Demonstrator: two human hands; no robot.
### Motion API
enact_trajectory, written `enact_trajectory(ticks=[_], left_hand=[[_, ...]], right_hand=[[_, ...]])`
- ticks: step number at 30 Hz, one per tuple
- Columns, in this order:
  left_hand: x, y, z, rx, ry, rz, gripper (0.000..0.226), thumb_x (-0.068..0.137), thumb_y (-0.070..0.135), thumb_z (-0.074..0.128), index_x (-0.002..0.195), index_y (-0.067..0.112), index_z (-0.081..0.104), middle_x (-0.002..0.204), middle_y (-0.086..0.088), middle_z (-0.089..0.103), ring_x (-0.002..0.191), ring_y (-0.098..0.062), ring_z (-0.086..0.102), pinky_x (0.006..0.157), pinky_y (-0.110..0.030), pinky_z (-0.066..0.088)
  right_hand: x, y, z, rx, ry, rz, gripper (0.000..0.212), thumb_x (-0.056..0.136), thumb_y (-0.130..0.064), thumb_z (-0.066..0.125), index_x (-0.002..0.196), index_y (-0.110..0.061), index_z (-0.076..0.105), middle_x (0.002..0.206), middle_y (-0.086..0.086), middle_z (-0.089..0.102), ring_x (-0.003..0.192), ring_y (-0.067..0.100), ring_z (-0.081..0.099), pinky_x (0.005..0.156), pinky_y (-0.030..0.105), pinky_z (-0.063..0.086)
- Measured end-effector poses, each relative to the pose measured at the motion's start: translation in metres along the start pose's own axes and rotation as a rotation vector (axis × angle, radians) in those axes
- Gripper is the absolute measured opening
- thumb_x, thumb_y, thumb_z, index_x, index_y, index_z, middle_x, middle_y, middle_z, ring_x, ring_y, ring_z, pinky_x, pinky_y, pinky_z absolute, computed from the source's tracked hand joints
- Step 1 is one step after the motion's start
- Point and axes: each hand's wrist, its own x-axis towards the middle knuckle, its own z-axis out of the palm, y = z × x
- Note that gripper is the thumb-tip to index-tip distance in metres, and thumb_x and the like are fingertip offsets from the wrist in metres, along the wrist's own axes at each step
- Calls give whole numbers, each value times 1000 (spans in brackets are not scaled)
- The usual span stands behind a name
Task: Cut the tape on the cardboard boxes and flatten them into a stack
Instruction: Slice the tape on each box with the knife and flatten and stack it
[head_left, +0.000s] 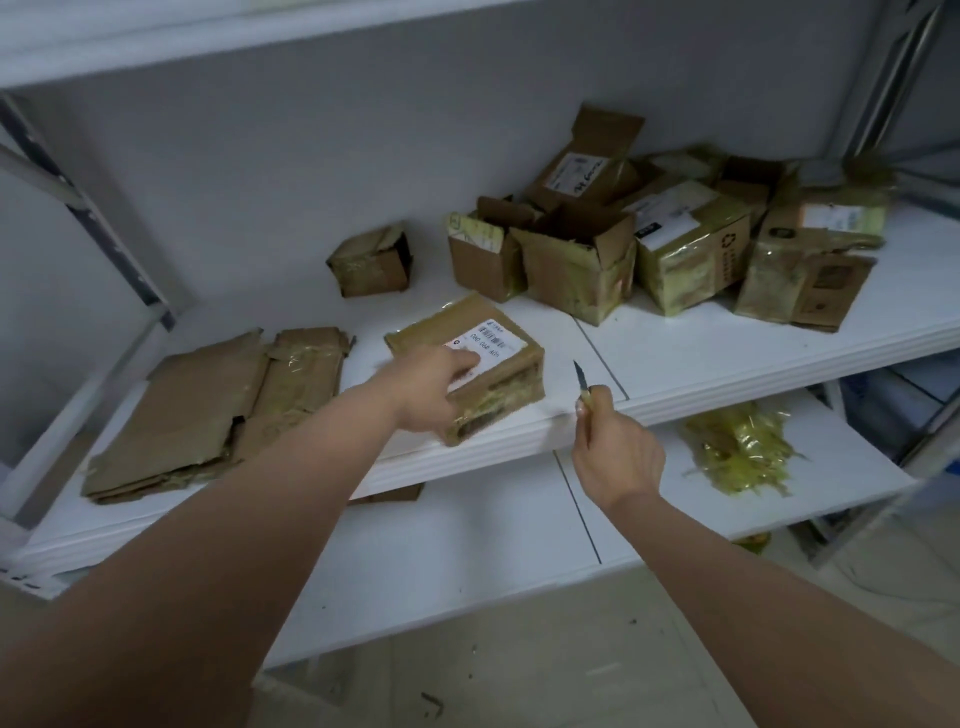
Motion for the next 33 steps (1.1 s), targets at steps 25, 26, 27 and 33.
enact_trajectory(ticks=[25, 26, 27, 33], left_hand=[[15, -5, 29, -146, 52, 10, 56, 102, 21, 44, 149, 40, 19, 160, 12, 8, 148, -23, -10, 119, -52, -3], [15, -4, 29, -147, 51, 10, 56, 102, 21, 44, 149, 40, 19, 160, 11, 8, 148, -23, -11, 119, -52, -4], [15, -4, 29, -145, 49, 9, 56, 102, 21, 43, 149, 40, 18, 160, 11, 7, 148, -23, -11, 119, -52, -4], [16, -5, 29, -120, 32, 9, 55, 103, 23, 40, 150, 39, 16, 160, 10, 6, 148, -24, -12, 118, -51, -5]], right_hand=[[25, 9, 18, 152, -304, -257, 23, 102, -36, 25, 98, -20, 41, 73, -5, 52, 67, 22, 46, 56, 31, 31], [25, 9, 20, 140, -307, -262, 23, 102, -36, 24, 99, -20, 41, 72, -5, 51, 66, 22, 45, 55, 31, 30], [24, 8, 22, 124, -309, -267, 24, 102, -36, 23, 101, -19, 40, 71, -4, 50, 65, 22, 45, 55, 31, 29], [18, 9, 29, -48, -347, -292, 24, 102, -33, 22, 110, -18, 40, 67, -3, 49, 62, 26, 46, 52, 31, 30]])
